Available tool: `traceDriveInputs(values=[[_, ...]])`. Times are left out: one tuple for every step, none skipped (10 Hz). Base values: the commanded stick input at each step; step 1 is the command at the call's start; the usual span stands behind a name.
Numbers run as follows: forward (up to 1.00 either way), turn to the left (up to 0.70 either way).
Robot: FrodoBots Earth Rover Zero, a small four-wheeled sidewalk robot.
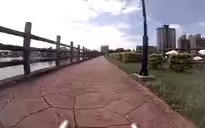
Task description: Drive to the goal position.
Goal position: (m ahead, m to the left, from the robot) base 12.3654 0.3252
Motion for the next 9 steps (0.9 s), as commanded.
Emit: traceDriveInputs(values=[[1.0,0.0],[1.0,0.0],[1.0,0.0],[1.0,0.0],[1.0,0.0],[1.0,0.0],[1.0,0.0],[1.0,0.0],[1.0,0.0]])
